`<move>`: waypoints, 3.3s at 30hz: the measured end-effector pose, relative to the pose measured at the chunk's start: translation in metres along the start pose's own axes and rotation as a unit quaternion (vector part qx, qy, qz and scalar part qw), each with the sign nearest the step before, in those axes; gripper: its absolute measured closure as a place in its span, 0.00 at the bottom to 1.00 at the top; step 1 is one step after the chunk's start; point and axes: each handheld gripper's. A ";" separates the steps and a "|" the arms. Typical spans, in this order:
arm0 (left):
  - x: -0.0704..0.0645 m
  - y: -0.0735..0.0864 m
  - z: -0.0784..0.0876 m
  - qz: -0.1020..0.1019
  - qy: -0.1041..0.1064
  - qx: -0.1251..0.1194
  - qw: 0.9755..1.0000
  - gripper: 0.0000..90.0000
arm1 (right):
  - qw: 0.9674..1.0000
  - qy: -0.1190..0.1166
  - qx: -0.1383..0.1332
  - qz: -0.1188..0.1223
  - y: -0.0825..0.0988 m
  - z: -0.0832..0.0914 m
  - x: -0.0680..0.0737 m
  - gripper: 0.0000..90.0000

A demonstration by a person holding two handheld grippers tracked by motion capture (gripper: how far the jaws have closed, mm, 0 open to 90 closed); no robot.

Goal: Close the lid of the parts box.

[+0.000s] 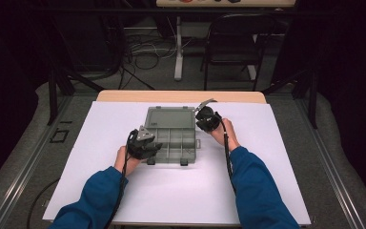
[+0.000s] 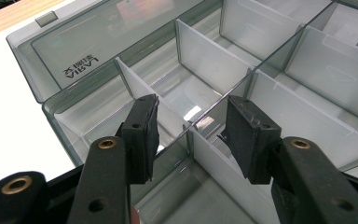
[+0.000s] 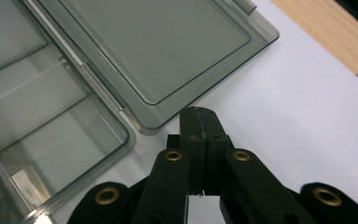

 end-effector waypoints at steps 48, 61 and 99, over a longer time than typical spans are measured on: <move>-0.001 0.001 0.000 -0.008 -0.002 -0.004 1.000 0.63 | 1.000 0.003 -0.015 -0.024 0.012 -0.020 -0.001 1.00; 0.000 0.001 0.000 -0.006 0.001 -0.005 1.000 0.63 | 0.999 0.014 -0.030 -0.037 0.014 -0.021 -0.001 1.00; 0.000 0.001 0.001 -0.005 0.002 -0.007 1.000 0.63 | 0.995 0.030 -0.097 -0.021 0.007 -0.007 -0.004 1.00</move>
Point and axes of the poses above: each handheld gripper's, and its own axes: z roughly backward along the jaws, y roughly out of its underside, x roughly to its left, and after that the axes turned 13 degrees about -x, right-handed
